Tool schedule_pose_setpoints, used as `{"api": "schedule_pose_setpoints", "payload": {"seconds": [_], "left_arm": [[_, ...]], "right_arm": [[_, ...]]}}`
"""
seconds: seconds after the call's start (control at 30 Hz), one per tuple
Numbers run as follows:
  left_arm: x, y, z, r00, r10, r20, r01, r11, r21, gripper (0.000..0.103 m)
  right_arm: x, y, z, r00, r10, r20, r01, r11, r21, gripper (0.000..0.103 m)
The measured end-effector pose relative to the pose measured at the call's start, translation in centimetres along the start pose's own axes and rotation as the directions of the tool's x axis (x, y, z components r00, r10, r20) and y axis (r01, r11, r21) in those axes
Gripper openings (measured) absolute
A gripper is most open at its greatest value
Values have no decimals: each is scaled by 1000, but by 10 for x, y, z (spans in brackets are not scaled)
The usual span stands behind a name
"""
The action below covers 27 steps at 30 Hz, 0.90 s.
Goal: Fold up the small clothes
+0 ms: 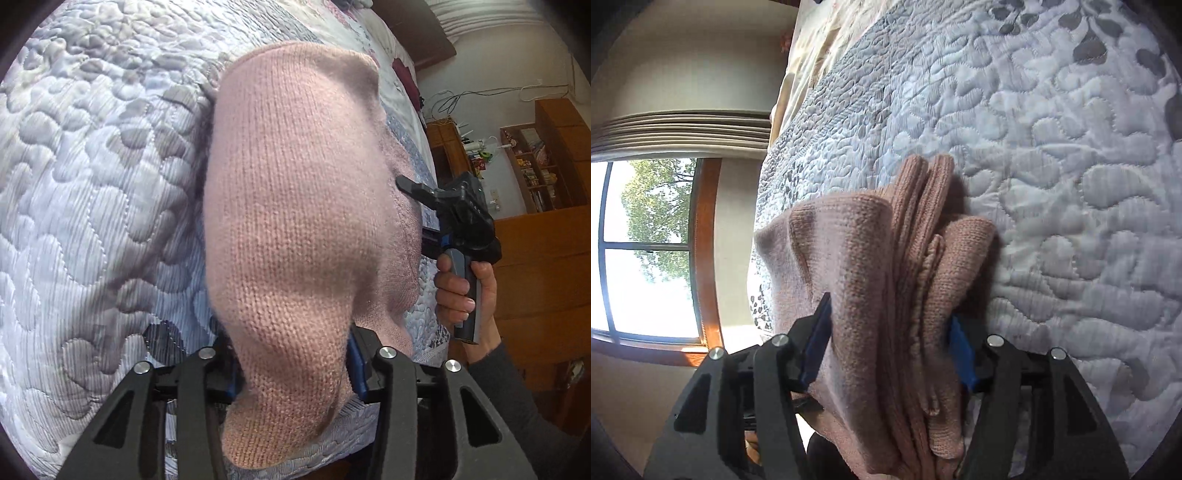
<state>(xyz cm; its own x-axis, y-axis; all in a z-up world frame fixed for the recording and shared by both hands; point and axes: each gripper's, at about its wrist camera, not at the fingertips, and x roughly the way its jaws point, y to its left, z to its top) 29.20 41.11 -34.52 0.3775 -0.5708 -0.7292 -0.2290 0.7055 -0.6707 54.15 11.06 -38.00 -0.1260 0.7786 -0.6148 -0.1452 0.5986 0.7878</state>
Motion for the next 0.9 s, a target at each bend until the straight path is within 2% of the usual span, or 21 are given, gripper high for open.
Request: {"api": "schedule_pose_setpoints", "payload": {"seconds": [0.07, 0.13, 0.17, 0.2, 0.23, 0.3, 0.37, 0.5, 0.63, 0.73, 0.83, 0.9], "left_arm": [[-23, -4, -3, 994, 71, 79, -72, 997, 13, 55], [-53, -20, -14, 970, 134, 205, -151, 986, 71, 59], [-66, -29, -21, 959, 126, 252, -157, 982, 105, 61], [-75, -37, -27, 959, 83, 272, -124, 983, 136, 61], [-79, -43, -32, 961, 31, 273, -77, 984, 162, 61], [-68, -58, -38, 974, -49, 220, 2, 977, 211, 61], [-46, -52, -40, 988, -52, 148, 21, 978, 205, 59], [-2, -34, -37, 998, -45, 50, 37, 990, 135, 59], [4, -39, -32, 998, -67, 3, 66, 990, 128, 55], [-29, -63, -15, 990, -132, 52, 119, 972, 203, 56], [-54, -68, 32, 979, -155, 130, 124, 967, 223, 57], [-49, -59, 67, 981, -143, 133, 112, 971, 212, 56]], "right_arm": [[-26, 4, -11, 997, -36, 70, 39, 999, -37, 61], [-48, 16, -23, 991, -36, 129, 47, 996, -79, 61], [-54, 23, -28, 990, -29, 138, 43, 994, -103, 60], [-55, 28, -32, 990, -34, 136, 51, 991, -125, 58], [-53, 32, -35, 991, -45, 129, 64, 987, -145, 55], [-37, 37, -38, 990, -95, 103, 110, 982, -155, 43], [-16, 36, -36, 981, -178, 76, 188, 972, -140, 12], [-21, 36, -39, 972, -193, 133, 212, 967, -145, 8], [-15, 0, -33, 958, -256, 128, 265, 962, -62, 8], [-12, 4, -32, 963, -239, 127, 252, 963, -99, 9], [-17, 15, -31, 965, -231, 126, 247, 960, -129, 13], [-26, 29, -30, 957, -239, 161, 263, 953, -148, 15]]}}
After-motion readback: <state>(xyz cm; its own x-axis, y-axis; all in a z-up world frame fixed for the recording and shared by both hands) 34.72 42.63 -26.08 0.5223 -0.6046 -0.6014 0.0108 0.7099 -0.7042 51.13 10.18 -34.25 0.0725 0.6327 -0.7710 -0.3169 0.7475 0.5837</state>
